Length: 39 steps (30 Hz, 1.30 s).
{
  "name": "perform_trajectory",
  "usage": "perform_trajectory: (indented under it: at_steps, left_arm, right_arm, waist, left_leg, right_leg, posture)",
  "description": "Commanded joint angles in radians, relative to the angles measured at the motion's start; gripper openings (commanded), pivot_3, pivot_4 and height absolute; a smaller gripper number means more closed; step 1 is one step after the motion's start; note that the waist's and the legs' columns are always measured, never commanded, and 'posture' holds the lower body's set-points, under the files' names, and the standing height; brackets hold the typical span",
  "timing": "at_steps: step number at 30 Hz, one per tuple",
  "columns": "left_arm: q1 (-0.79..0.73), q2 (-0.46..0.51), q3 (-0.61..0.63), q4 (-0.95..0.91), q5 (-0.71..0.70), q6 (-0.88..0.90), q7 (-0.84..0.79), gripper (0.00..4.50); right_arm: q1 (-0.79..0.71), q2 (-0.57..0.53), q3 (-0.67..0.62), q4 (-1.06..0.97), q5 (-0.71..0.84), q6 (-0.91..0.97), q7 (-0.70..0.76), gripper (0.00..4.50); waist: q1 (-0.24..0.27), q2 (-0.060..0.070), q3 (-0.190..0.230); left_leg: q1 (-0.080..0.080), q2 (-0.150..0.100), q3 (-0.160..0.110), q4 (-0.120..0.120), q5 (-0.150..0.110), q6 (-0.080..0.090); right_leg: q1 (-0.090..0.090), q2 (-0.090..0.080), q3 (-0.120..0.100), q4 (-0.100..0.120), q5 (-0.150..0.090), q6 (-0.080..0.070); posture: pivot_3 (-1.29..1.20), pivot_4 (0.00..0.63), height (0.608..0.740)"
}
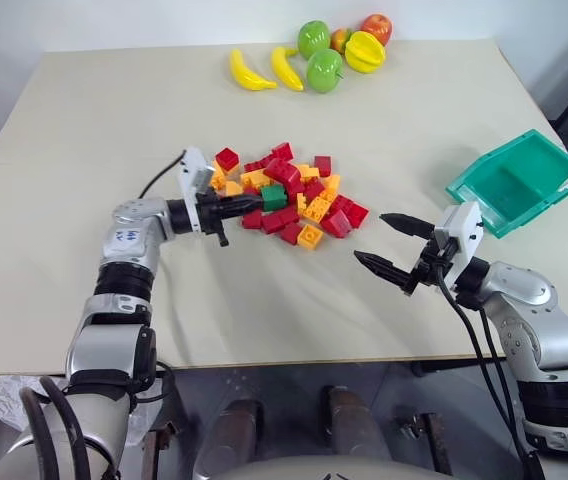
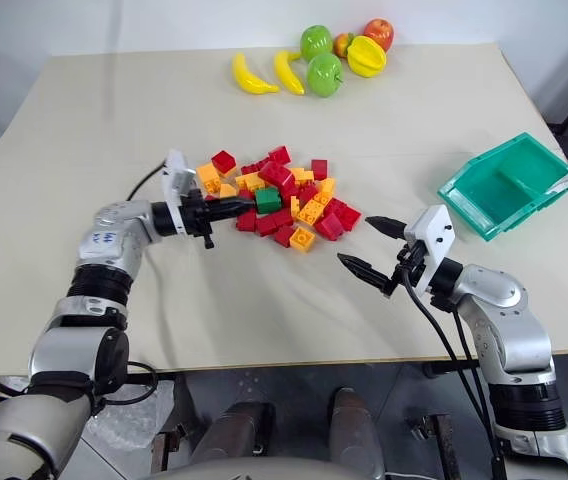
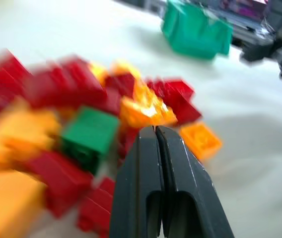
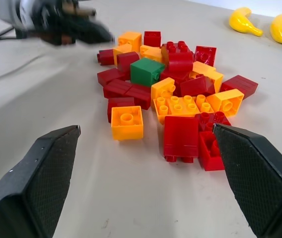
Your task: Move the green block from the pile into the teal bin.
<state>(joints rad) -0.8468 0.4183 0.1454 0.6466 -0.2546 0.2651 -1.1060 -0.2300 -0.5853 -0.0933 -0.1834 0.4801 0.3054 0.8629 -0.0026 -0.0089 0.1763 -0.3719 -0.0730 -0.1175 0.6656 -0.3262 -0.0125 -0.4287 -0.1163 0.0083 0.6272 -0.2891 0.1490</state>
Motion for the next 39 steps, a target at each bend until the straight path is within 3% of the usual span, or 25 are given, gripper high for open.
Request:
perform_trajectory:
  at_steps: [1,6,16,25,30,33,39]
  left_arm:
    - [0.038,0.043,0.032,-0.143,-0.042,0.105,0.073,0.21]
    - [0.261,0.249,0.084,-0.488,-0.109,0.369,0.065,1.38]
    - [0.399,0.373,0.126,-0.702,-0.184,0.461,0.11,4.42]
    - [0.241,0.229,-0.065,-0.53,-0.043,0.179,0.172,4.47]
    - [0.087,0.145,-0.203,-0.297,0.114,0.114,0.275,4.47]
    - [-0.043,0.06,-0.283,-0.051,0.199,-0.006,0.299,4.47]
    - [-0.218,-0.055,-0.292,0.314,0.266,-0.158,0.381,4.47]
  right_arm:
    - [-0.009,-0.005,-0.022,-0.008,0.006,-0.018,0.009,4.5]
    - [0.017,-0.041,-0.048,-0.036,0.027,0.008,0.029,4.5]
    - [0.043,-0.079,-0.086,-0.059,0.06,0.022,0.062,4.5]
    - [0.023,-0.059,-0.07,-0.045,0.049,0.016,0.047,4.5]
    - [0.011,-0.042,-0.058,-0.039,0.042,0.011,0.038,4.5]
    - [0.015,-0.027,-0.051,-0.038,0.033,0.0,0.028,4.5]
    - [0.031,-0.004,-0.048,-0.054,0.023,-0.006,0.001,4.5]
  waist:
    - [0.001,0.0,0.0]
    - [-0.021,0.0,0.0]
    - [0.004,0.0,0.0]
    - [0.016,0.0,0.0]
    - [0.018,0.0,0.0]
    - [0.018,0.0,0.0]
    - [0.025,0.0,0.001]
  left_leg:
    - [0.0,0.0,0.0,0.0,0.0,0.0]
    - [0.001,0.001,0.0,-0.003,-0.001,0.0]
    - [0.002,0.0,-0.001,0.0,-0.001,0.0]
    - [0.002,0.0,0.0,0.0,-0.001,0.0]
    - [0.002,-0.003,0.001,0.0,-0.001,0.0]
    - [0.001,-0.003,0.001,0.0,-0.001,0.0]
    - [0.0,-0.004,0.001,0.001,-0.001,0.0]
  right_leg:
    - [0.0,0.0,0.0,0.0,0.0,0.0]
    - [-0.001,0.001,0.003,0.0,0.0,0.0]
    - [0.001,0.0,0.003,-0.003,0.0,-0.001]
    - [0.001,0.0,0.002,-0.004,0.0,-0.001]
    - [0.0,0.001,0.002,-0.003,0.0,0.0]
    - [0.0,0.001,0.002,-0.001,0.0,0.0]
    - [0.0,0.001,0.001,-0.001,0.0,0.0]
  posture:
    - [0.0,0.15,0.74]
    - [0.0,0.15,0.74]
    - [0.0,0.15,0.74]
    - [0.0,0.15,0.74]
    - [0.0,0.15,0.74]
    - [0.0,0.15,0.74]
    - [0.0,0.15,0.74]
